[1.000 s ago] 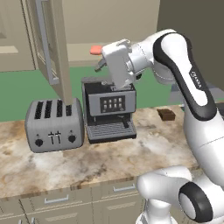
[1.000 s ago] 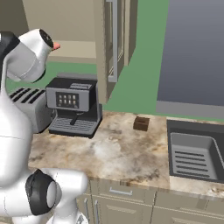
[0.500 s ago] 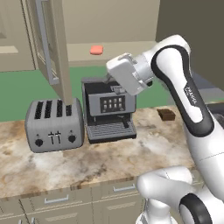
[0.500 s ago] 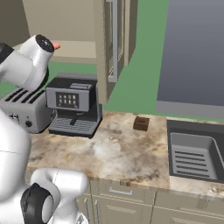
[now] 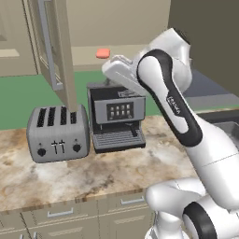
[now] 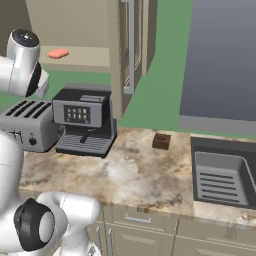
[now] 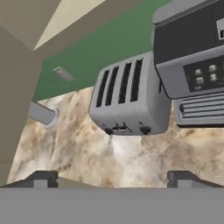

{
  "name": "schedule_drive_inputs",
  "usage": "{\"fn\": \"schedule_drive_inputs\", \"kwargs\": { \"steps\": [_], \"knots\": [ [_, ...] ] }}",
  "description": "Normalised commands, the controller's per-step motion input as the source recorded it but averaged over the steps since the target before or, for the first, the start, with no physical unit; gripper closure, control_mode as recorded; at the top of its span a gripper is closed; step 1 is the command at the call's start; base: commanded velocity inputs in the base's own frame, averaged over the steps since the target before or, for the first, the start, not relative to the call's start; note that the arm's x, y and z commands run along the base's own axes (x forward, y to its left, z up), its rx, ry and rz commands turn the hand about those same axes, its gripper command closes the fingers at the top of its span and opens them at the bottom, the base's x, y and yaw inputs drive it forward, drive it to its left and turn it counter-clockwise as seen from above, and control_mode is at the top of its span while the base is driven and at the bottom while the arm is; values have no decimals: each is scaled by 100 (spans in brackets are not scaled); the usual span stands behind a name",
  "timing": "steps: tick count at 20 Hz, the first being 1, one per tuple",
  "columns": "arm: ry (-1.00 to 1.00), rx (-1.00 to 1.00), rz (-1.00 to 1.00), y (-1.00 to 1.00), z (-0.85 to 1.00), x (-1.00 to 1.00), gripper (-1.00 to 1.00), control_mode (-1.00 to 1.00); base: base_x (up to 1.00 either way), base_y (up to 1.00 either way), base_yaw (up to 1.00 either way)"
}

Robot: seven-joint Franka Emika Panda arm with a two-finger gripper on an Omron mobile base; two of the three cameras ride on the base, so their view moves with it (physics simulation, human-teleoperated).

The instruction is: Open the cabinet. Pick the bar soap and place it next to the sink. Then close the cabinet.

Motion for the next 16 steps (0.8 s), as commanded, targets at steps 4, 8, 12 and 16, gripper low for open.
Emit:
{"fn": "schedule_drive_inputs", "kwargs": {
  "steps": [4, 8, 12, 16],
  "knots": [
    [0, -20, -34, 0, 2, 86, -100, -100, 0, 0, 0],
    [0, -12, -34, -1, 25, 62, -100, -100, 0, 0, 0],
    [-2, -11, -28, 0, 6, 66, -100, -100, 0, 0, 0],
    [-7, -11, -18, 0, 0, 76, -100, -100, 0, 0, 0]
  ]
}}
